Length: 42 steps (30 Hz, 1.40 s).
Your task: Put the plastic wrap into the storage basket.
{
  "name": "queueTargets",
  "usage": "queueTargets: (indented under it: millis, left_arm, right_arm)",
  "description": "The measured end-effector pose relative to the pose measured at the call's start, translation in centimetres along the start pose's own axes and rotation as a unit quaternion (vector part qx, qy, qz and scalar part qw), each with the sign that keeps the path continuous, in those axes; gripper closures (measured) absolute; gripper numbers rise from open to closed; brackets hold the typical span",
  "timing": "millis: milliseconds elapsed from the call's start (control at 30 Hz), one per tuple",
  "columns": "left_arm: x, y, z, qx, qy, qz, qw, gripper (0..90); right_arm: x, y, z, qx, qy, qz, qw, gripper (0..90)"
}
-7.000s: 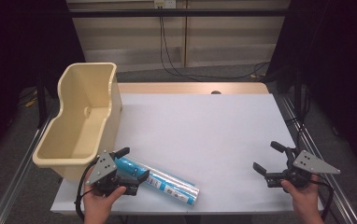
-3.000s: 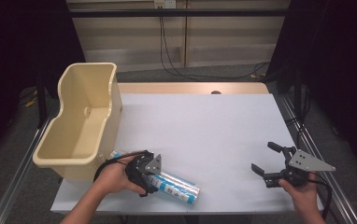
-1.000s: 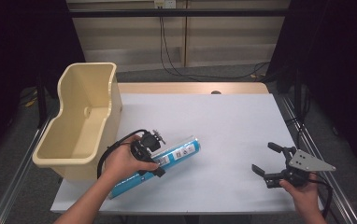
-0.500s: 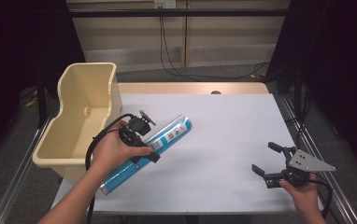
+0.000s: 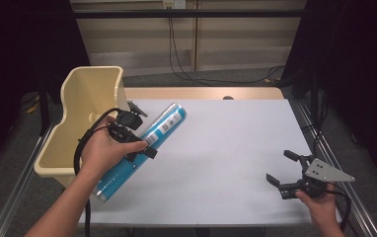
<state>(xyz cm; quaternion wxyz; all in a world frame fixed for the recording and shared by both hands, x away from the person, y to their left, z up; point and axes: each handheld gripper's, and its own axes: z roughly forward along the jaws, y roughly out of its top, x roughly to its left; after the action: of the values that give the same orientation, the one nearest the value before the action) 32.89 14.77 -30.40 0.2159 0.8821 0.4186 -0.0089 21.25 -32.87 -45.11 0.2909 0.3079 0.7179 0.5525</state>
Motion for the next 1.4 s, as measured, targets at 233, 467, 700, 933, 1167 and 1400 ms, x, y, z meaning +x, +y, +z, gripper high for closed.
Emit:
queueTargets:
  millis: [233, 467, 700, 933, 1167, 1400]
  left_arm:
    - [0.9, -0.2, -1.5, -0.011, 0.009, -0.022, 0.9996, 32.1]
    - [1.6, -0.4, -3.0, -0.017, 0.02, -0.051, 0.9983, 32.1]
    - [2.2, -0.4, -4.2, -0.02, 0.026, -0.077, 0.9965, 32.1]
    - [3.3, -0.7, -5.2, -0.029, 0.044, -0.098, 0.9937, 32.1]
    - [4.5, -1.1, -6.0, -0.033, 0.055, -0.124, 0.9901, 32.2]
    - [5.3, -1.4, -6.7, -0.033, 0.066, -0.137, 0.9878, 32.1]
  right_arm:
    - [0.0, 0.0, 0.0, 0.0, -0.003, -0.002, 1.0, 0.4]
    - [0.0, 0.0, -0.1, -0.001, -0.004, 0.0, 1.0, 0.4]
    - [0.0, 0.0, -0.1, 0.0, -0.003, -0.001, 1.0, 0.4]
    - [0.0, 0.0, -0.1, -0.001, -0.003, -0.003, 1.0, 0.4]
    - [0.1, 0.0, -0.1, 0.0, -0.002, -0.002, 1.0, 0.4]
    - [0.1, 0.0, 0.0, -0.002, -0.003, -0.003, 1.0, 0.4]
